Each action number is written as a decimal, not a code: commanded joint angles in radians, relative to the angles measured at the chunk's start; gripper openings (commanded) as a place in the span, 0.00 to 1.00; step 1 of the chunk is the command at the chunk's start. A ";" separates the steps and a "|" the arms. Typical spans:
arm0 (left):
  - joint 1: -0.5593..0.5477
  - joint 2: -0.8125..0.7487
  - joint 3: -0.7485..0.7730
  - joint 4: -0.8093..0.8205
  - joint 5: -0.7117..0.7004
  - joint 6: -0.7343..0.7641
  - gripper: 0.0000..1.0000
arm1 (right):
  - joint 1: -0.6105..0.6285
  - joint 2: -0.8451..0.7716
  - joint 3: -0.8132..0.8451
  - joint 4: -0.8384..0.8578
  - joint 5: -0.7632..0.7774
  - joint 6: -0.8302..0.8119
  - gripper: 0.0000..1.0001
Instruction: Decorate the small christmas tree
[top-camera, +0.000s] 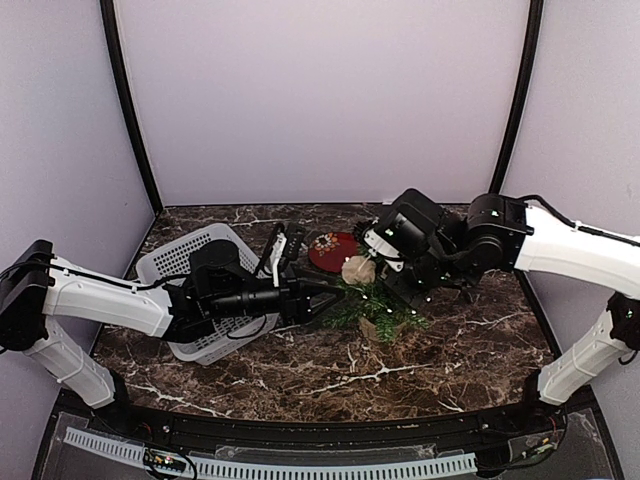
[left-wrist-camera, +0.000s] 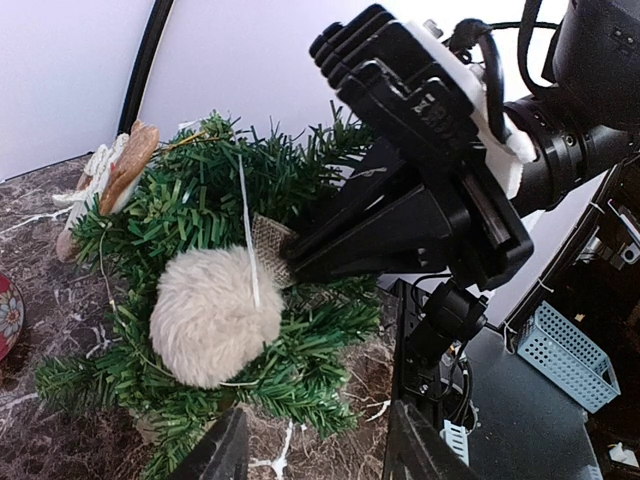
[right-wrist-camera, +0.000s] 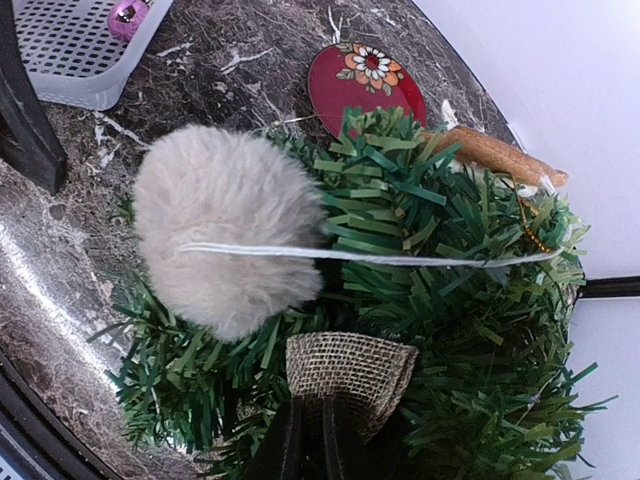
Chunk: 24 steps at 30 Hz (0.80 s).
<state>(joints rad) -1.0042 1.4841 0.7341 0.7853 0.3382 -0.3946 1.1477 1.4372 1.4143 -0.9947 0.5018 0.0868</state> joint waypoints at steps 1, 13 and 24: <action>-0.005 -0.037 -0.010 0.026 -0.004 0.014 0.51 | -0.020 -0.011 -0.024 0.055 -0.008 -0.015 0.08; -0.005 -0.035 -0.013 0.025 -0.005 0.010 0.51 | -0.036 -0.038 -0.035 0.066 -0.028 -0.022 0.24; -0.006 -0.054 -0.042 0.024 -0.019 0.013 0.51 | -0.003 -0.129 -0.005 0.118 -0.132 -0.055 0.45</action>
<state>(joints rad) -1.0042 1.4792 0.7219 0.7872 0.3279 -0.3950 1.1271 1.3685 1.3819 -0.9344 0.4278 0.0513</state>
